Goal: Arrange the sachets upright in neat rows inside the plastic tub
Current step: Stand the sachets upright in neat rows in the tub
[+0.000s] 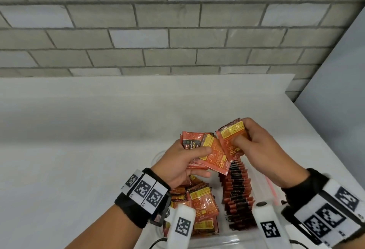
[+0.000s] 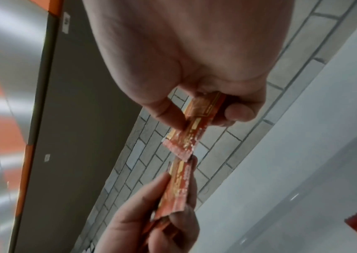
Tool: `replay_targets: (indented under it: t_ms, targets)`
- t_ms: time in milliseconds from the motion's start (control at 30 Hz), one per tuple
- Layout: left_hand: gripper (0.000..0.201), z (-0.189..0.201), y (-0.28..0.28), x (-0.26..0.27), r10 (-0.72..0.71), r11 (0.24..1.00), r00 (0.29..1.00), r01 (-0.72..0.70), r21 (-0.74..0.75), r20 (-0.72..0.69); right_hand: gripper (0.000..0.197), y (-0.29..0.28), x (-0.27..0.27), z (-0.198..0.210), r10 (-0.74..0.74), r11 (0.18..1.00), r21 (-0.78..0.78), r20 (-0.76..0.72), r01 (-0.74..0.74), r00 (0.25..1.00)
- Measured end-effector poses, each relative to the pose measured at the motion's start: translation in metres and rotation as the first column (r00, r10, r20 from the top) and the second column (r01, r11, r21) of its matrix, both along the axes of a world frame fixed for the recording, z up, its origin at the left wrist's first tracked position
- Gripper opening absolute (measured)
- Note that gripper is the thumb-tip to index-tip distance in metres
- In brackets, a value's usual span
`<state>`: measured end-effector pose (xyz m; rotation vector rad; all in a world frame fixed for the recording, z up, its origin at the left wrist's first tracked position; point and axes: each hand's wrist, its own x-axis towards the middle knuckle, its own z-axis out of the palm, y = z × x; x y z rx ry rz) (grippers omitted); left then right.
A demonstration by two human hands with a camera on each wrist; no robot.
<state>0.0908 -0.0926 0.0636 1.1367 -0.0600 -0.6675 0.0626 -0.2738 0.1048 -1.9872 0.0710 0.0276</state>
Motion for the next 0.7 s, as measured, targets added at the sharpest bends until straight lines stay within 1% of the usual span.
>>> replay_targets:
  t_ms: [67, 100, 167, 233, 300, 333, 367, 467, 567, 633, 700]
  targets:
    - [0.027, 0.000, -0.001, 0.000, 0.010, 1.000, 0.999, -0.011, 0.027, 0.033, 0.015, 0.003, 0.001, -0.002, 0.061, 0.996, -0.068, -0.011, -0.061, 0.998]
    - [0.026, 0.000, -0.002, 0.001, 0.018, 1.000, 0.999, -0.019, 0.023, 0.039, 0.016, 0.003, 0.002, -0.003, 0.068, 0.994, -0.086, -0.016, -0.069, 0.998]
    - [0.026, -0.001, -0.002, 0.003, 0.034, 0.999, 0.999, -0.034, -0.007, 0.020, 0.018, 0.002, 0.003, -0.004, 0.060, 0.995, -0.072, -0.029, -0.062, 0.998]
    - [0.023, 0.000, 0.000, 0.006, 0.036, 0.996, 0.997, -0.041, -0.081, -0.065, 0.021, 0.000, 0.004, -0.005, 0.053, 0.998, -0.035, -0.056, -0.055, 0.997]
    - [0.030, 0.001, 0.002, 0.008, 0.021, 0.980, 0.986, -0.054, -0.191, -0.167, 0.022, -0.002, 0.004, -0.006, 0.032, 0.999, 0.022, -0.089, -0.030, 0.996]
    - [0.032, 0.001, 0.004, 0.009, 0.009, 0.974, 0.982, -0.052, -0.222, -0.190, 0.022, -0.003, 0.004, -0.007, 0.018, 0.997, 0.073, -0.109, -0.010, 0.994]
    - [0.030, 0.000, 0.005, 0.010, 0.004, 0.971, 0.981, -0.050, -0.232, -0.191, 0.022, -0.003, 0.005, -0.007, 0.005, 0.990, 0.138, -0.130, 0.013, 0.991]
    - [0.020, -0.005, 0.007, 0.012, 0.046, 0.977, 0.989, -0.075, -0.199, -0.143, 0.020, -0.004, 0.008, -0.008, -0.039, 0.937, 0.333, -0.193, 0.103, 0.980]
    - [0.029, -0.008, 0.004, 0.013, 0.120, 0.972, 0.990, -0.133, -0.194, -0.077, 0.021, -0.001, 0.010, -0.011, -0.058, 0.864, 0.470, -0.257, 0.178, 0.965]
    - [0.029, -0.009, 0.001, 0.013, 0.161, 0.963, 0.986, -0.168, -0.213, -0.051, 0.021, 0.005, 0.011, -0.015, -0.043, 0.849, 0.493, -0.294, 0.190, 0.955]
    - [0.029, -0.010, -0.003, 0.013, 0.182, 0.964, 0.983, -0.179, -0.198, -0.004, 0.021, 0.011, 0.011, -0.021, -0.040, 0.871, 0.453, -0.316, 0.188, 0.948]
